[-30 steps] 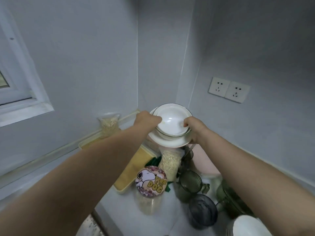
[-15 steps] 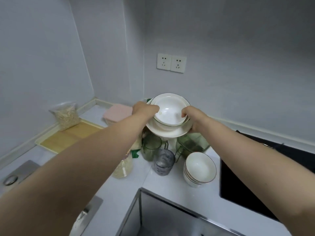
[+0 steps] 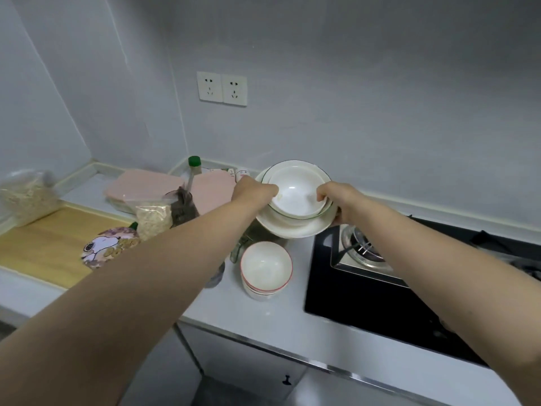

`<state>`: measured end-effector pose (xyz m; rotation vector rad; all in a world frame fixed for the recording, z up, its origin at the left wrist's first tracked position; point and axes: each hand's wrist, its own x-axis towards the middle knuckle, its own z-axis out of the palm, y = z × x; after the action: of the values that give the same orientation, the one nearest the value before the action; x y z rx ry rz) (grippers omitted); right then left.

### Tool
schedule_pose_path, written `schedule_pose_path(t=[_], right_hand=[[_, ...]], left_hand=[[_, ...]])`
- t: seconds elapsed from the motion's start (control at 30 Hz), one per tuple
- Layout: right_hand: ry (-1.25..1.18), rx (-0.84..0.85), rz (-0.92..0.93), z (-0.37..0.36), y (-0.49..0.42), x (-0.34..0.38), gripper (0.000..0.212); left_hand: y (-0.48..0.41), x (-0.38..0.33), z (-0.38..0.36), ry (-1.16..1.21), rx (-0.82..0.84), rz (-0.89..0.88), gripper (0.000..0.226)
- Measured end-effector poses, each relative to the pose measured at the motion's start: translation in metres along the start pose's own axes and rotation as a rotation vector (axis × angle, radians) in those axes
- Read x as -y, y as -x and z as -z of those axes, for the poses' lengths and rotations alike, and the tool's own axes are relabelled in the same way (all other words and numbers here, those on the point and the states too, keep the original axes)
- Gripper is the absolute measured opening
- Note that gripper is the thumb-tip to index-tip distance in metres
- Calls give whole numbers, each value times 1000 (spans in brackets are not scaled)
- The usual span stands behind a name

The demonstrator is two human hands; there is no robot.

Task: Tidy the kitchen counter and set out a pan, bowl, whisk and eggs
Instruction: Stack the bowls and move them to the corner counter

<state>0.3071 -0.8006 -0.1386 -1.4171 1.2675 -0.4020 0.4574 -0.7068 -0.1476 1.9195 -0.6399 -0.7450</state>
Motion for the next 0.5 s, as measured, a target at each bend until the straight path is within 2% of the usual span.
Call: schedule_pose_path(t=[0.2,0.33,0.5], right_hand=[[41,5,-74,54,-11,-53,26],[43,32,-149,75,-9,-96,24],[72,72,-235,85,-9,-143,28]], left_hand=[[24,14,-71,-19,71,75,67],[39,42,-111,-58,92,126,49],[55,72,-143,-140,101,201,58]])
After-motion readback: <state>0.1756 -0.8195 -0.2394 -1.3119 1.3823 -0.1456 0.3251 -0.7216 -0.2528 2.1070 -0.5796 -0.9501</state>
